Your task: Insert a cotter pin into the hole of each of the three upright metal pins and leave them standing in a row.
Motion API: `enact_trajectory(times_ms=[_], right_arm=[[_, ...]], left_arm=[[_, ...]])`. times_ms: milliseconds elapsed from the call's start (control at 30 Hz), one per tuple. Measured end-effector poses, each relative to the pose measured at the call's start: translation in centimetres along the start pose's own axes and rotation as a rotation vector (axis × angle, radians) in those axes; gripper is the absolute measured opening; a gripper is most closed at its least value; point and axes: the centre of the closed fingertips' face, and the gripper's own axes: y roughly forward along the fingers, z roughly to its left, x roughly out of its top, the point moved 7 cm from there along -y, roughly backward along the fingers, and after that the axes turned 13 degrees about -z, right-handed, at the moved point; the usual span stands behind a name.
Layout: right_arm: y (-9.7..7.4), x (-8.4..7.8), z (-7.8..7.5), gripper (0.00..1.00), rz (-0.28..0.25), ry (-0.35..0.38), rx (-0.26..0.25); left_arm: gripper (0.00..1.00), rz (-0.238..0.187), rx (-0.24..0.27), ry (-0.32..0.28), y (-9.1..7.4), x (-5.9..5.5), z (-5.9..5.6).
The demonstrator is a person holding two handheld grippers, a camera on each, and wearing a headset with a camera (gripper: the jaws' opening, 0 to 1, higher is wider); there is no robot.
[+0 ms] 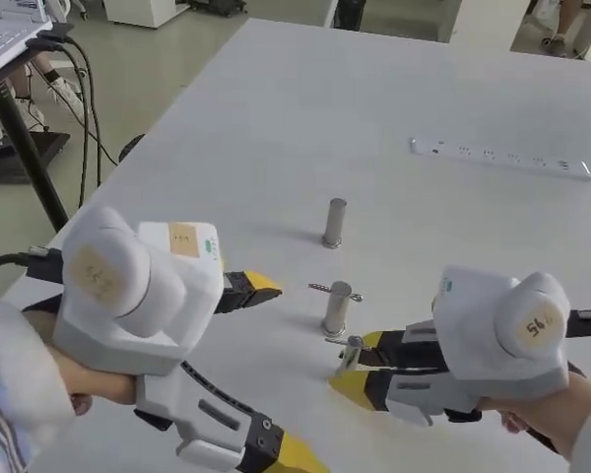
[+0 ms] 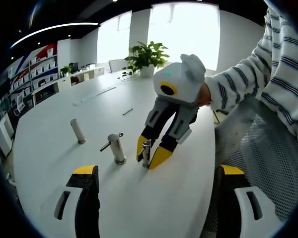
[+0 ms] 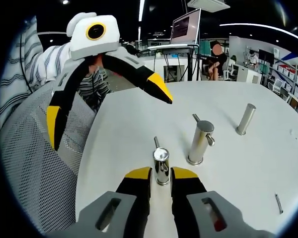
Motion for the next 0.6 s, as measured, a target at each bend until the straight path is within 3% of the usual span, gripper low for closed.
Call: enact_trajectory(times_ms=[67,300,600], right_arm=[[0.04,-0.05,-0.11,0.05,0.007,0.004,-0.001],[0.0,0.06,-0.06,0.04,0.019,-0.062,0.025],[-0.75,0.67,0.35,0.04,-0.005,-0.139,0.068]], left_arm=[[0.99,0.008,0.002,0.016,-0.08,-0.05,0.03],[0.99,0.022,0.008,0.024,-0.2,-0.14,0.09],[0.99,0.032,0.039,0.016,-0.32,-0.44,0.65]])
